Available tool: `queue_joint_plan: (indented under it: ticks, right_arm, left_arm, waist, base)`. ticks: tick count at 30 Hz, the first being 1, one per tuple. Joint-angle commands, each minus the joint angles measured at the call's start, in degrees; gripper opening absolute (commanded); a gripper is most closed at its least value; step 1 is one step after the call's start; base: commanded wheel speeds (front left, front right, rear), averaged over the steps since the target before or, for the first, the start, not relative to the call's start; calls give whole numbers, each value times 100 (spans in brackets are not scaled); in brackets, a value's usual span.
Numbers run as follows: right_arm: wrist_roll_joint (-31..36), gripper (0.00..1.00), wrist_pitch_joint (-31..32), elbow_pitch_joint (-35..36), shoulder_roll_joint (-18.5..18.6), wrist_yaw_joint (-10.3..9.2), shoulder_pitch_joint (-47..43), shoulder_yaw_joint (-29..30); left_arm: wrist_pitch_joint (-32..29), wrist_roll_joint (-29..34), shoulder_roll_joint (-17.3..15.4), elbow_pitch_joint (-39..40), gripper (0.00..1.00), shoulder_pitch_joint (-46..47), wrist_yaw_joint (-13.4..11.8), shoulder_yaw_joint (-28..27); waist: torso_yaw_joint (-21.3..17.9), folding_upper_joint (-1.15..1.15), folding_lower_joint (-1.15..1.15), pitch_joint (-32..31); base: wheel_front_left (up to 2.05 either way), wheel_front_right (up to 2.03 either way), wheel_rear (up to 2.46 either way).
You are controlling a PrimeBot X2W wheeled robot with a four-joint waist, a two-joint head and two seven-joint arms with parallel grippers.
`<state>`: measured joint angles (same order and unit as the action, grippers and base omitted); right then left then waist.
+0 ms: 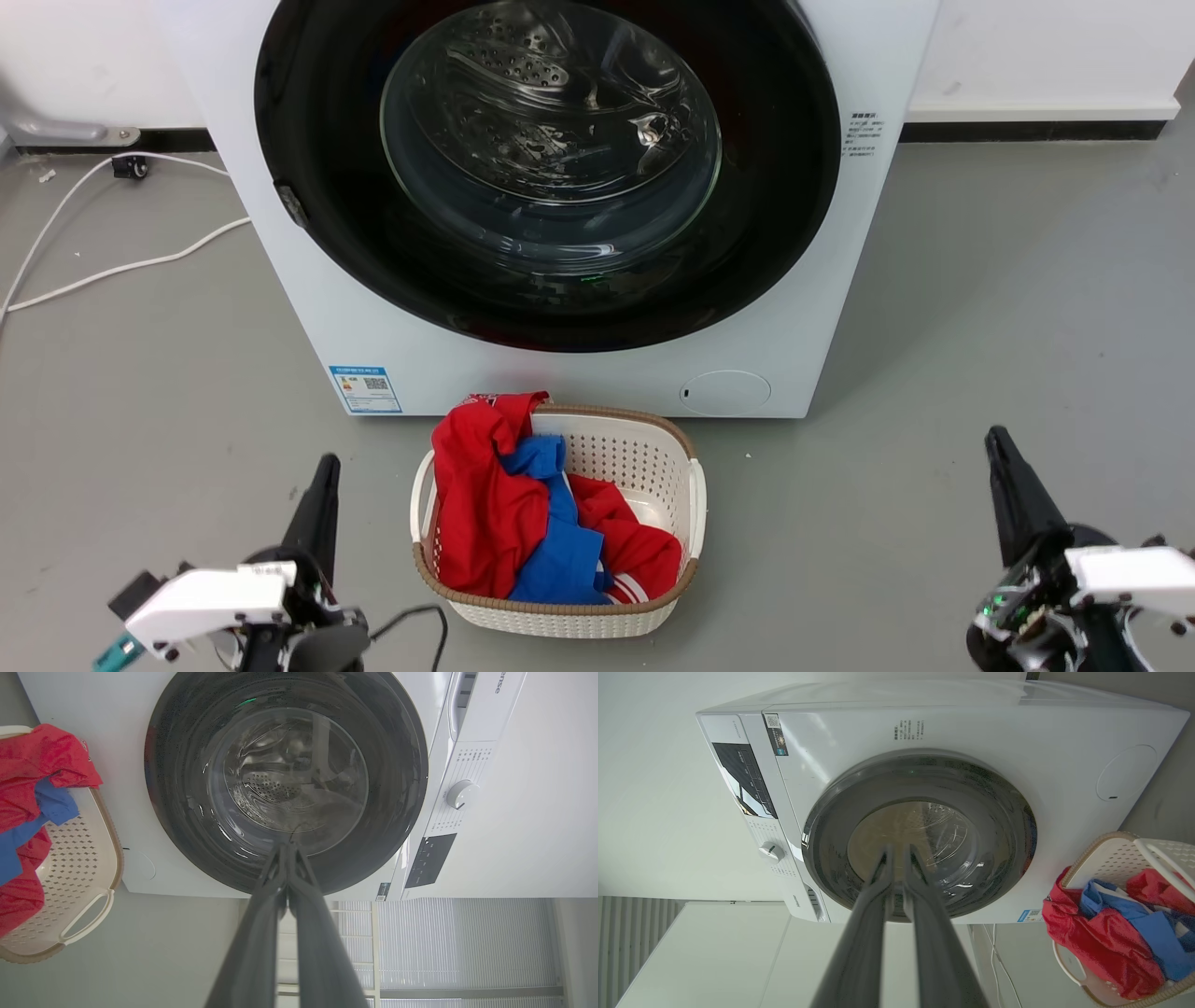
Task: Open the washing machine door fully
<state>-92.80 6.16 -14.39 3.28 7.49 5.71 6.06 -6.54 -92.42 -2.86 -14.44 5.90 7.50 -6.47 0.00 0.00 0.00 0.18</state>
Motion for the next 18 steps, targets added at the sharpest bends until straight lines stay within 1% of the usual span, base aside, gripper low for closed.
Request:
queue_joint_plan:
  ticks: [1, 7, 10, 12, 18]
  right_arm:
    - [3, 100, -5, -19, -1, 0, -18, -1]
    - [102, 100, -157, 16, -8, -1, -143, -9]
    - [243, 100, -242, 56, -9, -1, -185, 31]
    - [419, 100, -297, 97, -10, 0, -208, 60]
    - [1287, 100, -454, 342, -12, 0, -266, 148]
  left_arm:
    - [4, 1, 2, -20, 100, -17, -1, 4]
    - [163, 68, 9, 84, 100, -124, -1, 50]
    - [250, 188, 8, 125, 100, -165, -3, -22]
    - [305, 398, 7, 154, 100, -169, -45, -89]
    - [465, 1195, 6, 455, 100, -185, -232, -66]
  waist:
    - [0, 0, 0, 0]
    - [2, 0, 0, 2]
    - [4, 0, 0, 4]
    - [5, 0, 0, 7]
    - [9, 0, 0, 20]
  base:
    - [0, 0, 0]
    - [0, 0, 0]
    - [0, 0, 0]
    - [0, 0, 0]
    - [0, 0, 0]
